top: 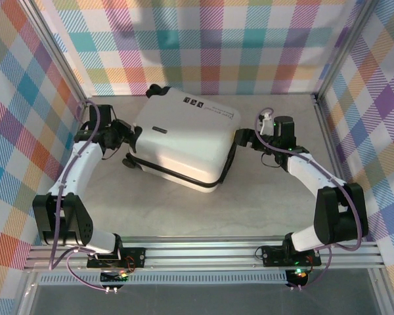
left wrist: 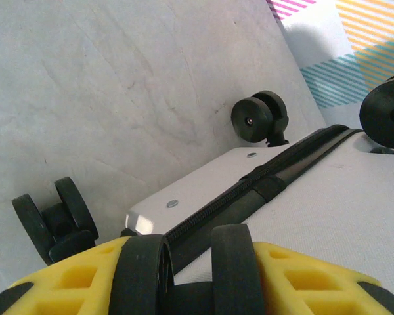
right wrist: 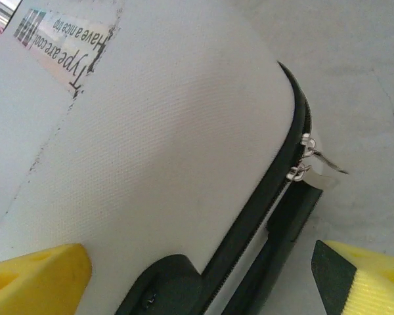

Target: Pack the luggage

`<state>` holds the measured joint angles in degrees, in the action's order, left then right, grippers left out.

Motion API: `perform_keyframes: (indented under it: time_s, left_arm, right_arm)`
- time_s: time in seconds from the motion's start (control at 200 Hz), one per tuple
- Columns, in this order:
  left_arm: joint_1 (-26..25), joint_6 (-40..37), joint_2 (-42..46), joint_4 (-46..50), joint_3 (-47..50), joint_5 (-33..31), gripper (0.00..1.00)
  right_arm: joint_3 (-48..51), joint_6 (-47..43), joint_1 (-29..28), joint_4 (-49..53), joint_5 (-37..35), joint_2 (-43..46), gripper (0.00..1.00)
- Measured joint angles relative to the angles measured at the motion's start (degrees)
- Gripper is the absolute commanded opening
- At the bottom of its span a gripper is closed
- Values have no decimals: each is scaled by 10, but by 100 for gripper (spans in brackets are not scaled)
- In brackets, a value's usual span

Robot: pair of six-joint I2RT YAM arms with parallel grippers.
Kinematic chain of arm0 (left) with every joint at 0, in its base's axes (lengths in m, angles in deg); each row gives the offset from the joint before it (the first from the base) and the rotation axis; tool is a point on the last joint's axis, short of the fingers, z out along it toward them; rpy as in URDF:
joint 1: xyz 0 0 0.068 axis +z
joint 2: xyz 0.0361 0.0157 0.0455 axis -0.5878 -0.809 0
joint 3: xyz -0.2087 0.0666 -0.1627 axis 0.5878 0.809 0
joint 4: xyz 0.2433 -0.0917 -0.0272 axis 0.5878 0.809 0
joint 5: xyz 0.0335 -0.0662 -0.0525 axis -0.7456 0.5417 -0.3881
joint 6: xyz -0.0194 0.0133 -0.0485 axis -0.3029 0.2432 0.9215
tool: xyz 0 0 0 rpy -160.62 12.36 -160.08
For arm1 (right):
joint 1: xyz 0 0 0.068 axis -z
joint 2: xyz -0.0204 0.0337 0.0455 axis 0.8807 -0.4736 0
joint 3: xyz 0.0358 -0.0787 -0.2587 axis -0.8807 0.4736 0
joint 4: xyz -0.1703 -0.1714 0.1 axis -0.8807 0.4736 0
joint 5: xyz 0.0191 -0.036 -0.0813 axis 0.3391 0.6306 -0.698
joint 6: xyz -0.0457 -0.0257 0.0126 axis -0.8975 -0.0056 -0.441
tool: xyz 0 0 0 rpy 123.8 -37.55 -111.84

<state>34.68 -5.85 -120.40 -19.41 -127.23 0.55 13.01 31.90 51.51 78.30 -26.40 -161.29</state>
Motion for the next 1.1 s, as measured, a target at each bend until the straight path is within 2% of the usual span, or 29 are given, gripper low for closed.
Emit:
perform_keyframes:
  time_s: [0.205, 0.395, 0.51, 0.77, 1.1]
  left_arm:
    - [-35, 27, 11, -14, 16, -54, 0]
    - [-61, 43, 0, -23, 13, -103, 0]
    - [-76, 48, -26, -36, -6, -108, 0]
    - [-94, 65, -81, -58, -53, -107, 0]
    - [-98, 94, -133, -73, -101, -109, 0]
  right_arm:
    - [-1, 11, 9, 4, 11, 3, 92]
    - [-54, 12, 15, 24, 41, -35, 92]
    - [-109, 13, 11, 21, 64, -77, 92]
    - [-223, 17, 30, 70, 56, -164, 91]
    - [-444, 24, 43, 140, 76, -325, 90]
